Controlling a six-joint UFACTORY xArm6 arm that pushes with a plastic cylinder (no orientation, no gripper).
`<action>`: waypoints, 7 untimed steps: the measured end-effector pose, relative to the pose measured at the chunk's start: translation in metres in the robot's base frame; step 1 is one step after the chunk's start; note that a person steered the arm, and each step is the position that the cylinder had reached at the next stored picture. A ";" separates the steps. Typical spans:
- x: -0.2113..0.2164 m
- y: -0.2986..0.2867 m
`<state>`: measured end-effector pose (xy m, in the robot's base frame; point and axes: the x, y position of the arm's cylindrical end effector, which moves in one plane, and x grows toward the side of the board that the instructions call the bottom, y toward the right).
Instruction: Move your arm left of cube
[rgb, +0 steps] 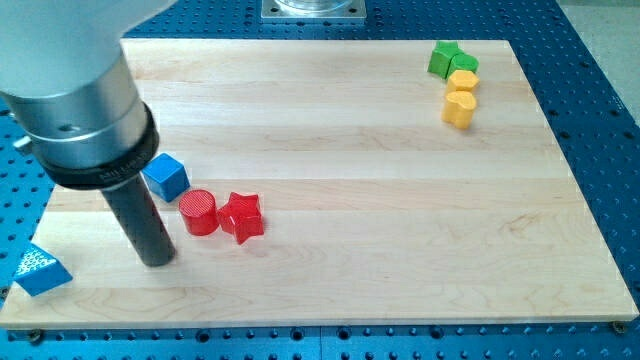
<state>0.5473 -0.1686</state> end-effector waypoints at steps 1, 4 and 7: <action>-0.077 0.045; -0.190 0.006; -0.103 -0.116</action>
<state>0.4439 -0.2843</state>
